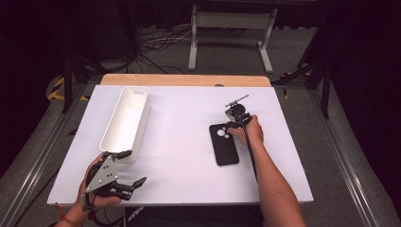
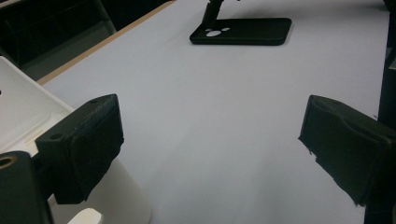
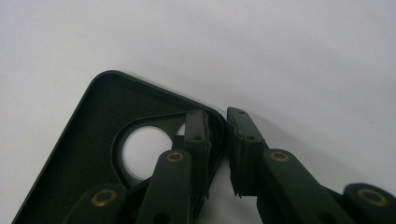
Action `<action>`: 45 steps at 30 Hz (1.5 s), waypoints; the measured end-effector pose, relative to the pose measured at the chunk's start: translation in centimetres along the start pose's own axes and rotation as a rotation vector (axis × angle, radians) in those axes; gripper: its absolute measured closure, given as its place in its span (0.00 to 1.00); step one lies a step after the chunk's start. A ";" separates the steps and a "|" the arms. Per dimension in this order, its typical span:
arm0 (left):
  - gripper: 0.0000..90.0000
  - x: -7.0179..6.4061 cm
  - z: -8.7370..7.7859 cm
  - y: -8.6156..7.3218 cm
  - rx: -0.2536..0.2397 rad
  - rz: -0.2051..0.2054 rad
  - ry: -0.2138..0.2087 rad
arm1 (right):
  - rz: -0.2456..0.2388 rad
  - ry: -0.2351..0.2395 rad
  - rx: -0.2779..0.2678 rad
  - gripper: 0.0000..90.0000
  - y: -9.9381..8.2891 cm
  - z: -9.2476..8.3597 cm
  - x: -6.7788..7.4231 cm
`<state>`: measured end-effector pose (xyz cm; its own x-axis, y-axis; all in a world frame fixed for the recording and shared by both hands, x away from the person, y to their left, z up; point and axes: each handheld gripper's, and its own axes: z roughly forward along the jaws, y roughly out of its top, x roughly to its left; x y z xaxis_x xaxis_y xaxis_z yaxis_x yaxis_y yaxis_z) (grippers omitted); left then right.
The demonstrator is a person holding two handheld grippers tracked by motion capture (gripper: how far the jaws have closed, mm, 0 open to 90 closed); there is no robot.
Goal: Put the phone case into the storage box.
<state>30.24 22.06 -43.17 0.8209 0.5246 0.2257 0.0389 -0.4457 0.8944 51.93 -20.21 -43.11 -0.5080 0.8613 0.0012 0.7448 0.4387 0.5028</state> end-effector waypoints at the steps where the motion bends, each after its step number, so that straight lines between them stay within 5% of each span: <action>1: 0.07 0.0 0.0 0.0 0.000 0.001 0.000 | -0.004 -0.006 -0.009 0.89 -0.1 0.0 0.0; 16: 0.07 0.0 -0.1 0.1 -0.002 0.003 -0.003 | 0.008 0.004 -0.079 0.91 -0.6 -1.1 0.0; 45: 0.07 -0.1 0.0 0.3 -0.005 0.002 -0.001 | -0.065 0.009 -0.450 0.92 -4.2 -8.1 2.6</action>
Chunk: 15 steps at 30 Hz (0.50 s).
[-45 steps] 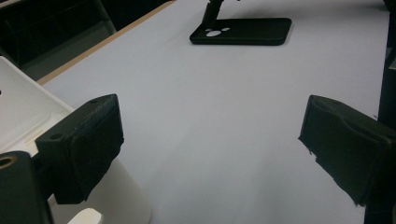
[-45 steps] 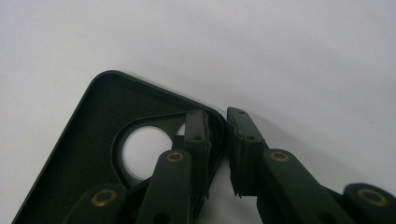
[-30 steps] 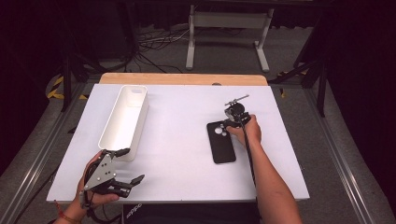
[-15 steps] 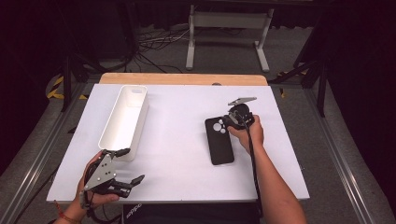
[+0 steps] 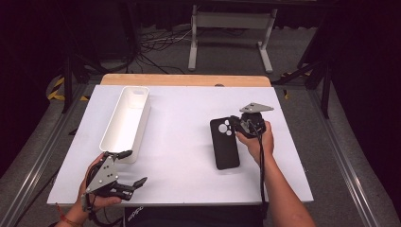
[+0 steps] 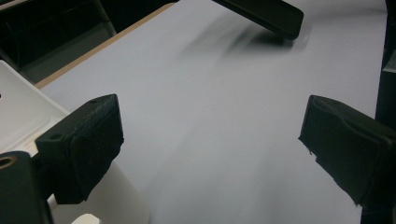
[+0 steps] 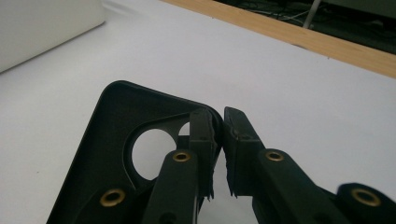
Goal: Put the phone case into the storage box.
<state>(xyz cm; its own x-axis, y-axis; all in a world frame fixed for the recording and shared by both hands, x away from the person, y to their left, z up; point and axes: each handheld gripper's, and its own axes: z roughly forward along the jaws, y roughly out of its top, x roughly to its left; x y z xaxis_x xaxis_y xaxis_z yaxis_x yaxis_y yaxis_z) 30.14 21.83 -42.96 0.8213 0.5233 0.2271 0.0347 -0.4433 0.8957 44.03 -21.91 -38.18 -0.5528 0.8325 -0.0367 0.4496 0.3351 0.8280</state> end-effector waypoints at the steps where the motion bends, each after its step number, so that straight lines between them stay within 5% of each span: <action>1: 0.07 0.0 0.0 0.0 0.000 0.000 0.000 | -0.011 0.002 -0.007 0.92 0.0 -0.2 0.2; 15: 0.07 -0.1 0.1 0.1 -0.004 -0.003 0.002 | -0.060 0.015 -0.092 0.92 0.3 -1.6 2.2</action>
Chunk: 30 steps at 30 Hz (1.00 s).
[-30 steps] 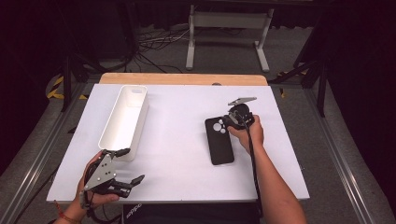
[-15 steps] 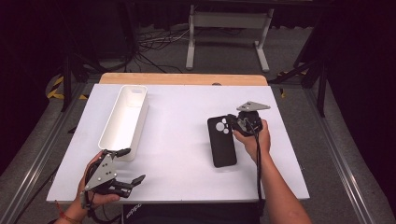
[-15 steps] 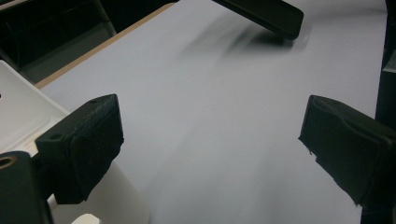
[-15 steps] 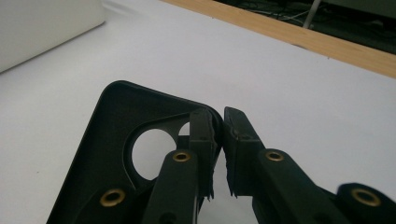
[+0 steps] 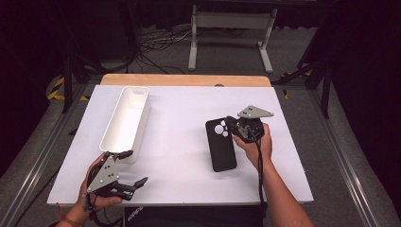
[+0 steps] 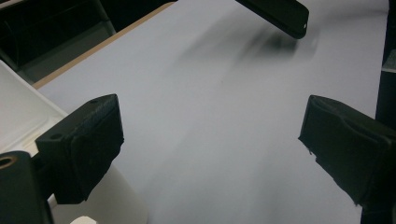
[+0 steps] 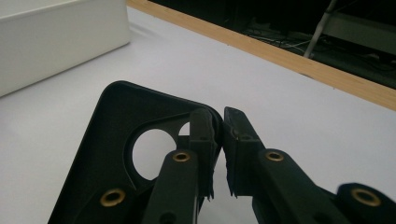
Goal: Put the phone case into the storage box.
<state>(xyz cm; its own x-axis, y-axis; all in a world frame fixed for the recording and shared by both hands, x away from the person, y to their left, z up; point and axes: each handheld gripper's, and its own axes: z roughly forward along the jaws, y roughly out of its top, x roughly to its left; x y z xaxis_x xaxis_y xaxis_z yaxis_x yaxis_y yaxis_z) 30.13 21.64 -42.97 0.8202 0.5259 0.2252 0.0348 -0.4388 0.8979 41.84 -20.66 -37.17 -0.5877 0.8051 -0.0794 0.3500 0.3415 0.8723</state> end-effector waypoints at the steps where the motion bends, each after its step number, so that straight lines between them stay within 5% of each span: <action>1: 0.07 0.0 0.0 0.0 0.003 -0.001 -0.001 | 0.004 0.003 -0.005 0.92 0.0 -0.1 0.2; 19: 0.10 0.6 1.5 2.4 -0.035 -0.046 0.010 | 0.008 0.006 -0.106 0.92 0.8 -1.8 1.0; 30: 0.16 0.9 4.5 6.7 -0.073 -0.046 0.022 | 0.009 0.004 -0.145 0.92 0.8 -2.1 1.6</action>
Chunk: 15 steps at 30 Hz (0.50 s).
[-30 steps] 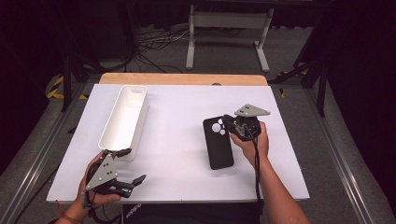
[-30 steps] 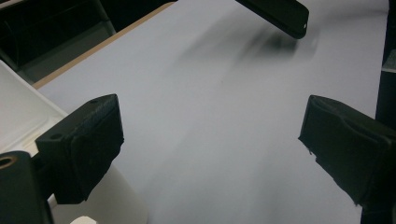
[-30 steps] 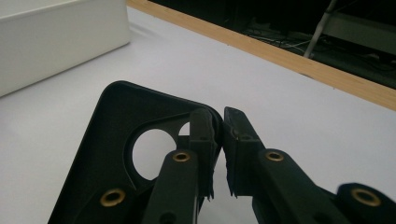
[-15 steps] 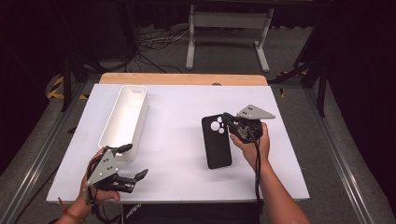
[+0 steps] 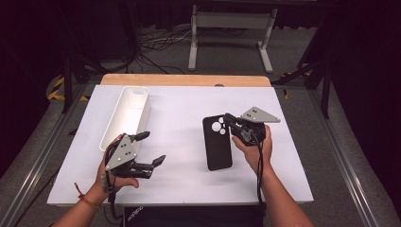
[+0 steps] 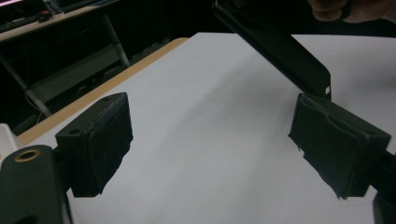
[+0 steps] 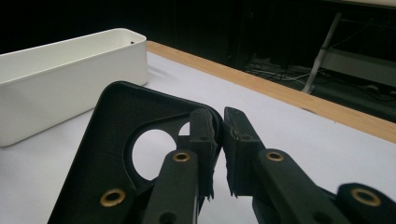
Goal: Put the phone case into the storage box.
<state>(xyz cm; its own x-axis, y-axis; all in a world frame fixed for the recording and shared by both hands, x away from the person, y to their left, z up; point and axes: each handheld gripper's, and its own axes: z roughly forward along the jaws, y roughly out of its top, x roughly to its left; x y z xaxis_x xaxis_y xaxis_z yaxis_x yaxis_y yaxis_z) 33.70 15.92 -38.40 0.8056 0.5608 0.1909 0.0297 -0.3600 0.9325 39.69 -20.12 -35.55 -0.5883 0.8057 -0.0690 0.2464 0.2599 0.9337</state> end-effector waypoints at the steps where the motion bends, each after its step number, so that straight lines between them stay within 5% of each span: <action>1: 0.16 0.0 0.4 0.3 0.004 0.006 0.001 | -0.005 0.002 -0.002 0.92 0.0 0.0 0.1; 9: 0.15 -0.3 2.7 1.7 -0.005 0.024 -0.039 | -0.025 0.014 -0.016 0.92 0.1 0.1 0.9; 15: 0.15 -0.3 3.7 2.3 -0.020 0.001 -0.056 | -0.043 0.015 -0.021 0.92 0.1 0.2 1.7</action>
<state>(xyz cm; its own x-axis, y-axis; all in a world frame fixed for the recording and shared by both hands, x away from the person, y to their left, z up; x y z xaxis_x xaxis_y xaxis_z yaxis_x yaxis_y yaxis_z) 35.70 12.17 -37.49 0.8374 0.5180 0.1747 0.0178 -0.3452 0.9384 38.92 -18.60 -35.65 -0.6092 0.7862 -0.1039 0.2044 0.2823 0.9373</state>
